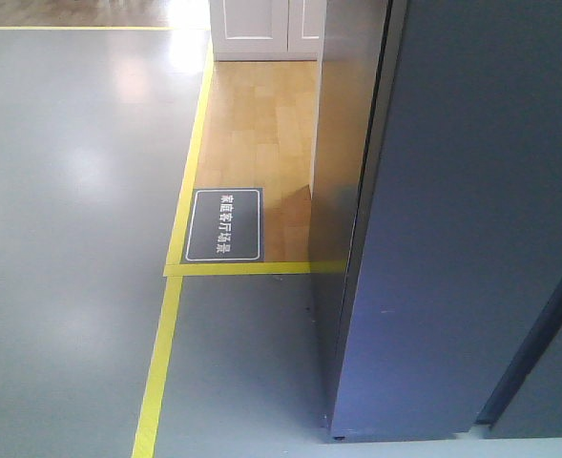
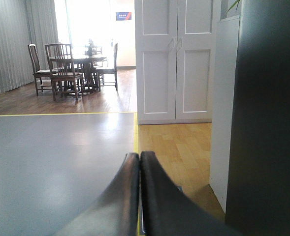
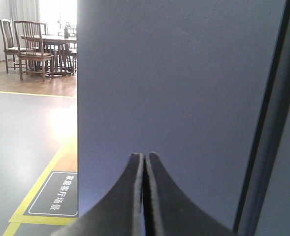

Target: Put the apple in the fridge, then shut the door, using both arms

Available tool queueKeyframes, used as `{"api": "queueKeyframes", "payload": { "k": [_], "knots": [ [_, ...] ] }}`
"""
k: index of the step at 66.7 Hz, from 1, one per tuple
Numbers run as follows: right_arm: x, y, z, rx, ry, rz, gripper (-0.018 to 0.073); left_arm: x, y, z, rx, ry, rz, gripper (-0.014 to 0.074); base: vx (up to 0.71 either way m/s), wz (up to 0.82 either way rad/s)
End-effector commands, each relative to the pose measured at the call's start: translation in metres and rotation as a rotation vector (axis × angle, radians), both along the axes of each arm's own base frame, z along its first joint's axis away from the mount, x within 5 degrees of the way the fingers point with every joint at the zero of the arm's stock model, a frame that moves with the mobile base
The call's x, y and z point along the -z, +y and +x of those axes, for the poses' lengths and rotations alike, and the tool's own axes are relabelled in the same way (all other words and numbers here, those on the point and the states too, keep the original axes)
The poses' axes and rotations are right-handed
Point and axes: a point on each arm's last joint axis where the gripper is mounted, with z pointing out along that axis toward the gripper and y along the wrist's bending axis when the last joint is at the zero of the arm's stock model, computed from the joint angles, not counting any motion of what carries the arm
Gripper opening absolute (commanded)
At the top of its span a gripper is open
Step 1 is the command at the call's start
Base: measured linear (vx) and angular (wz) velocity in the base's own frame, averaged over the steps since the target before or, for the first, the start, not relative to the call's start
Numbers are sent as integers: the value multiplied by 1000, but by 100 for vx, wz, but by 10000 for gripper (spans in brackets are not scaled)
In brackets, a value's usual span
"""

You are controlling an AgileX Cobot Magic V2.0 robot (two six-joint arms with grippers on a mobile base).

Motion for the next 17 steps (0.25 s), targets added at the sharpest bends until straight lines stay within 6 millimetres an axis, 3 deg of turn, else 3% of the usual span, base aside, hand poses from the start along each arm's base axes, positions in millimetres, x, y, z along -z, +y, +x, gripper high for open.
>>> {"api": "queueKeyframes", "payload": {
  "k": [1,17],
  "knots": [
    [-9,0,-2,-1,-89,-11,-3,-14,0,-3,4,-113,-13,-6,0,0],
    [-8,0,-2,-1,-88,-11,-3,-14,0,-3,4,-113,-13,-6,0,0]
  ]
}}
